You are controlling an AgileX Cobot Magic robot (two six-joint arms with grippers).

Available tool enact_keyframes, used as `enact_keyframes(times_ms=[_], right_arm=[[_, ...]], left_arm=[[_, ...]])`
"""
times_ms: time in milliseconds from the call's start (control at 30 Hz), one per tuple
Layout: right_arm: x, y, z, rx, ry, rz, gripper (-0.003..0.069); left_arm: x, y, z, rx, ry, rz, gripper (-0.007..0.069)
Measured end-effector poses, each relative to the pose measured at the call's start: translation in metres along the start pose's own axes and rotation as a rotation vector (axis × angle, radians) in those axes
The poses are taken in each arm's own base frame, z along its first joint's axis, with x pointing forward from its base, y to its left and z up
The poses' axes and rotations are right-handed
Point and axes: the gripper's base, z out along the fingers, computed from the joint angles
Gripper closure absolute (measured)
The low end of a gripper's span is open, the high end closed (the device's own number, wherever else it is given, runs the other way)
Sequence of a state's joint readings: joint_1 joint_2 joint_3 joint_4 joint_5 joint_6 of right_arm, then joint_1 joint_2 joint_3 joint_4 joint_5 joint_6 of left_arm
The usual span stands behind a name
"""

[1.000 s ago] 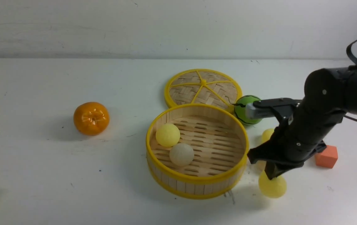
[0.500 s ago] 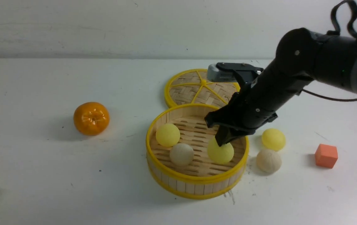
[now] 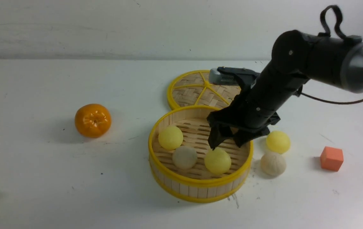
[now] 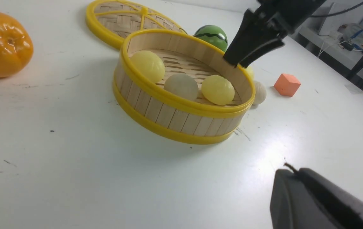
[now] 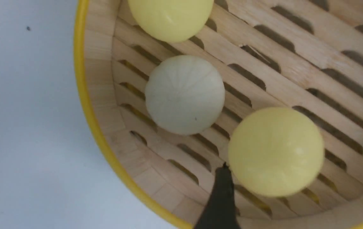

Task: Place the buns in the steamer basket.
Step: Use the right arm to grab a steamed stuffed bun

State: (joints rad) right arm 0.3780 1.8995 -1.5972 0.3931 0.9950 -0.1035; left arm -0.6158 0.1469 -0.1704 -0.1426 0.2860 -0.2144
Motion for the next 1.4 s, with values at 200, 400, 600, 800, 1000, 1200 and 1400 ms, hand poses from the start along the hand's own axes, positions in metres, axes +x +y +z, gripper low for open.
enact_keyframes(times_ms=[200,400,600,800,1000,1200,1400], right_arm=[[0.020,-0.035,-0.053,0.188,-0.033,0.075,0.0202],[0.051,-0.076,-0.010,0.272,0.024,0.183,0.0433],[0.044,-0.083,0.007,0.264,-0.011,0.195,0.0476],[0.034,-0.090,0.025,0.265,-0.021,0.201,0.0385],[0.032,-0.094,0.034,0.267,-0.021,0.203,0.0375],[0.032,-0.097,0.042,0.268,-0.008,0.201,0.0396],[0.032,-0.097,0.042,0.267,0.000,0.164,0.0587]], left_arm=[[0.000,0.000,0.000,0.000,0.000,0.000,0.0617],[0.000,0.000,0.000,0.000,0.000,0.001,0.0617],[0.000,0.000,0.000,0.000,0.000,0.001,0.0611],[0.000,0.000,0.000,0.000,0.000,0.001,0.0606],[0.000,0.000,0.000,0.000,0.000,0.001,0.0600],[0.000,0.000,0.000,0.000,0.000,0.001,0.0592],[0.000,0.000,0.000,0.000,0.000,0.001,0.0587]])
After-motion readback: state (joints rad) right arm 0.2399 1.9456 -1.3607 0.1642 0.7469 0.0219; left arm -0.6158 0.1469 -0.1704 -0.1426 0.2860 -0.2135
